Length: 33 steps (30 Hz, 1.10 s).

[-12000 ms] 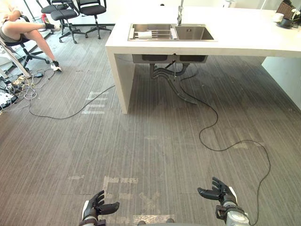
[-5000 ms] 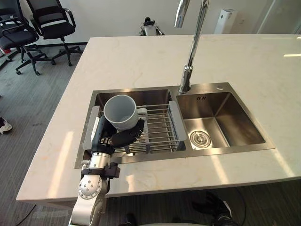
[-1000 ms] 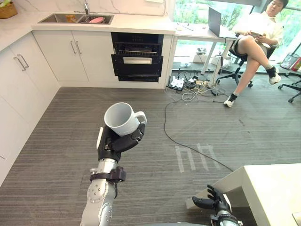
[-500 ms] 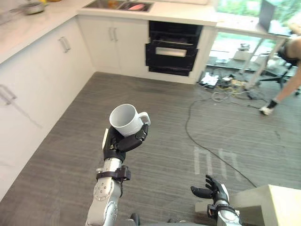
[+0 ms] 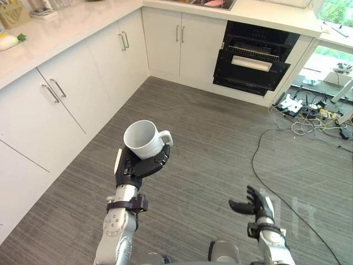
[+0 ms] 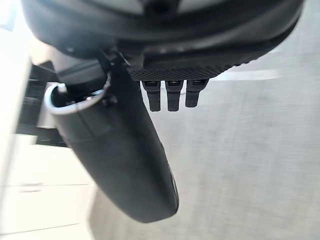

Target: Walk over to the sink, pick up the cup, carry it to the dishwasher, place the cup inside the dishwasher, then close the dishwasher door

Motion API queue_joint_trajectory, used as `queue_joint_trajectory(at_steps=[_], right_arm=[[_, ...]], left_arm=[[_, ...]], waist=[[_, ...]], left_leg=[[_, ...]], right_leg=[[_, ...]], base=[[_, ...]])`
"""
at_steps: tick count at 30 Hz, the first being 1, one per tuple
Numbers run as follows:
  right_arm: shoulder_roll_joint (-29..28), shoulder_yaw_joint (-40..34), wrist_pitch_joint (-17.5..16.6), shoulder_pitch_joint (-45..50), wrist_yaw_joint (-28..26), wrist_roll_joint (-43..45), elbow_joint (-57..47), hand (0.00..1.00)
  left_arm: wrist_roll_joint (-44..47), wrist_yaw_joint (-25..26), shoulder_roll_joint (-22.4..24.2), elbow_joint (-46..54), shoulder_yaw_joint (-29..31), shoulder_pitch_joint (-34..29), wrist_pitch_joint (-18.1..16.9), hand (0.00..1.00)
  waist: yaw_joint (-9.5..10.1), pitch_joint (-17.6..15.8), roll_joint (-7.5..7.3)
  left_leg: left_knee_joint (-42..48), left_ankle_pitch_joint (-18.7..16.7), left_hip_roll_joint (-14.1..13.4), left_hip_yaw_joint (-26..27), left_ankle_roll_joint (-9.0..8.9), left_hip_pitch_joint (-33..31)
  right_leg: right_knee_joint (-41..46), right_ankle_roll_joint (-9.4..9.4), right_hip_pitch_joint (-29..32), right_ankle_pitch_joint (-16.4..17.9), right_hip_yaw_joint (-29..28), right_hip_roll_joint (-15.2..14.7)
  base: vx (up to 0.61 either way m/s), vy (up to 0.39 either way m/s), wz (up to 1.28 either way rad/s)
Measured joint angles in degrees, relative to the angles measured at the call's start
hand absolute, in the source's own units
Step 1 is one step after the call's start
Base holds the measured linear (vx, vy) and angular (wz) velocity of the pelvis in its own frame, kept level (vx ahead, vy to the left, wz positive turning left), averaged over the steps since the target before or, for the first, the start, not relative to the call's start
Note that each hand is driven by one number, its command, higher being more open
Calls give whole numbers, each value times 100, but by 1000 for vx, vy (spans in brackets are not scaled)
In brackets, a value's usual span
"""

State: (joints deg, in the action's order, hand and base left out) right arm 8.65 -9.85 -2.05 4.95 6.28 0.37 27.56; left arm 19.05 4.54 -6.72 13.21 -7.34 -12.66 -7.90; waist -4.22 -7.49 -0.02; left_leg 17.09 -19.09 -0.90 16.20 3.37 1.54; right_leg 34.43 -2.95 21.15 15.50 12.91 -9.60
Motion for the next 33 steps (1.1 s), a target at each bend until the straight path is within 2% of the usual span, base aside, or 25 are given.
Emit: queue_joint_trajectory(at_steps=[3, 4, 5, 6, 7, 9, 10, 11, 13, 15, 16, 17, 18, 19, 20, 22, 23, 24, 25, 26, 28, 29, 31, 32, 33], right_arm=[[77, 1, 1, 34, 10, -4, -121, 90], [146, 11, 7, 62, 3, -24, -148, 90], [166, 12, 14, 59, -13, -49, -169, 90], [166, 21, 18, 90, -33, -56, -222, 90], [168, 31, 60, 198, -42, -56, -330, 90], [171, 197, 69, 492, -23, -54, -752, 90], [102, 266, 60, 567, 32, -47, -1028, 90], [65, 290, 37, 580, 58, -47, -1153, 90], [11, 319, -121, 427, 75, 0, -1268, 90], [23, 310, -132, 207, 78, 0, -1071, 90], [36, 290, -135, 135, 81, 0, -941, 90], [71, 263, -138, 87, 83, 0, -741, 90], [71, 267, -139, 58, 85, 1, -602, 90], [66, 324, -118, -9, 84, 0, -293, 90], [34, 367, -70, 13, 63, -2, -148, 90], [31, 366, -60, 100, 64, -3, -144, 90], [10, 361, -50, 144, 62, -13, -128, 90], [-16, 359, -50, 140, 58, -27, -113, 90], [-79, 359, -49, 142, 52, -44, -96, 90], [-210, 360, -46, 167, 36, -50, -90, 90], [-334, 372, -48, 284, 10, -51, -115, 90], [-418, 390, -55, 314, -8, -51, -179, 90], [-461, 431, -98, 311, -35, -52, -198, 90], [-452, 437, -98, 300, -52, -52, -202, 90], [-442, 433, -97, 288, -52, -52, -201, 90]], left_arm=[[-1, 13, 18, -2, -112, 106, -1, 30], [-1, 12, 71, -36, -155, 143, 9, 30], [0, 12, 122, -37, -156, 145, 9, 30], [1, 10, 211, -51, -161, 209, 9, 30], [4, 9, 317, -56, -166, 216, 11, 30], [10, -2, 380, 1, -166, 186, 1, 30], [15, -6, 338, 66, -206, 188, -27, 30], [15, -22, 324, 91, -222, 199, -36, 30], [18, -119, 324, 171, -233, 210, -39, 30], [17, -147, 322, 172, -214, 244, -39, 30], [16, -147, 325, 171, -212, 242, -38, 30], [15, -140, 323, 197, -202, 232, -37, 30], [10, -124, 314, 223, -178, 233, -39, 30], [9, -73, 313, 235, -119, 244, -38, 30], [3, 10, 319, 265, 10, 260, -38, 30], [4, 49, 284, 273, 31, 250, -37, 30], [2, 51, 211, 279, -7, 249, -33, 30], [3, 52, 132, 280, -41, 270, -31, 30], [0, 51, -17, 279, -108, 310, -21, 30], [-4, 53, -162, 273, -217, 309, 13, 30], [-6, 49, -147, 288, -450, 310, 27, 30], [-6, 20, -151, 345, -600, 359, -27, 30], [-2, -57, -201, 353, -728, 461, -85, 30], [-2, -107, -225, 341, -788, 530, -85, 30], [-2, -154, -218, 272, -790, 602, -93, 30]], waist=[[-204, -7, 28], [-216, 21, 172], [-178, 45, 289], [-140, 5, 374], [-136, -54, 457], [5, -103, 477], [123, -104, 482], [179, -123, 450], [290, -156, 387], [409, -218, 288], [431, -234, 261], [485, -218, 293], [522, -228, 280], [548, -228, 245], [487, -247, 125], [498, -247, 99], [488, -236, 25], [463, -239, -37], [397, -247, -143], [303, -271, -232], [274, -258, -206], [232, -250, -208], [142, -193, -175], [92, -145, -208], [13, -144, -190]], left_leg=[[-185, -164, -73, -367, -318, 476], [-76, -275, -237, -502, -512, 583], [89, -274, -379, -536, -547, 559], [734, -119, -571, -587, -796, 434], [1955, 315, -808, -611, -847, 136], [4076, 1330, -1329, -591, -561, -657], [4910, 1065, -1563, -507, -536, -1121], [5071, 908, -1615, -471, -516, -1374], [4272, 386, -1509, -448, -508, -2199], [2793, 347, -1099, -570, -575, -2532], [1837, 556, -854, -749, -665, -2636], [531, 1024, -671, -1034, -798, -2631], [375, 1526, -641, -1092, -845, -2631], [616, 1946, -528, -1073, -553, -2579], [1284, 1491, -435, -985, -275, -2751], [1743, 1062, -425, -861, -126, -2794], [1985, 625, -343, -688, -20, -2646], [1978, 507, -264, -625, 28, -2533], [1893, 368, -137, -584, 77, -2295], [1634, 185, -4, -589, 122, -1735], [1077, 44, -12, -578, 159, -898], [653, 13, -27, -577, 159, -432], [169, 38, -31, -565, 63, -39], [-94, 43, -33, -546, -39, 225], [-371, -16, -36, -532, -138, 592]], right_leg=[[-1115, 157, 259, -1101, -273, 467], [-965, 113, 211, -1485, -311, 590], [-849, 158, 168, -1408, -257, 667], [-770, 208, -60, -1180, -140, 725], [-862, 299, -514, -1018, -14, 829], [-1409, 356, -1426, -884, -30, 1007], [-1866, 361, -1962, -878, -86, 1087], [-2077, 361, -2208, -878, -113, 1091], [-2727, 349, -2843, -870, -253, 1005], [-2896, 120, -3134, -691, -360, 742], [-2959, 23, -3278, -578, -389, 606], [-3031, -73, -3424, -414, -503, 515], [-3066, -145, -3522, -306, -593, 480], [-3076, -166, -3671, -224, -770, 362], [-2879, -170, -3693, -226, -916, 174], [-2486, -197, -3618, -210, -1119, 43], [-1451, -347, -3244, -196, -1313, -131], [-849, -585, -2992, -274, -1369, -226], [152, -1078, -2584, -511, -1475, -348], [1693, -967, -1986, -438, -1485, -291], [2418, -464, -1372, -142, -1144, -69], [2342, -176, -844, 38, -769, 42], [1592, 20, -192, 196, -300, 135], [842, 63, 85, 166, -42, 191], [-170, 124, 346, -121, 189, 302]], base=[[562, -77, 71], [546, -103, 33], [674, -125, 28], [671, -146, 29], [659, -158, 37], [725, -176, 10], [678, -145, -16], [540, -78, -19], [551, 30, -22], [473, 162, -27], [473, 255, -24], [482, 284, -30], [519, 306, -46], [647, 376, -37], [670, 379, -30], [525, 288, -27], [461, 242, -32], [549, 279, -23], [666, 233, 2], [554, 172, 3], [615, 99, -3], [664, 73, -5], [443, 9, -2], [598, -6, -2], [783, -28, -1]])
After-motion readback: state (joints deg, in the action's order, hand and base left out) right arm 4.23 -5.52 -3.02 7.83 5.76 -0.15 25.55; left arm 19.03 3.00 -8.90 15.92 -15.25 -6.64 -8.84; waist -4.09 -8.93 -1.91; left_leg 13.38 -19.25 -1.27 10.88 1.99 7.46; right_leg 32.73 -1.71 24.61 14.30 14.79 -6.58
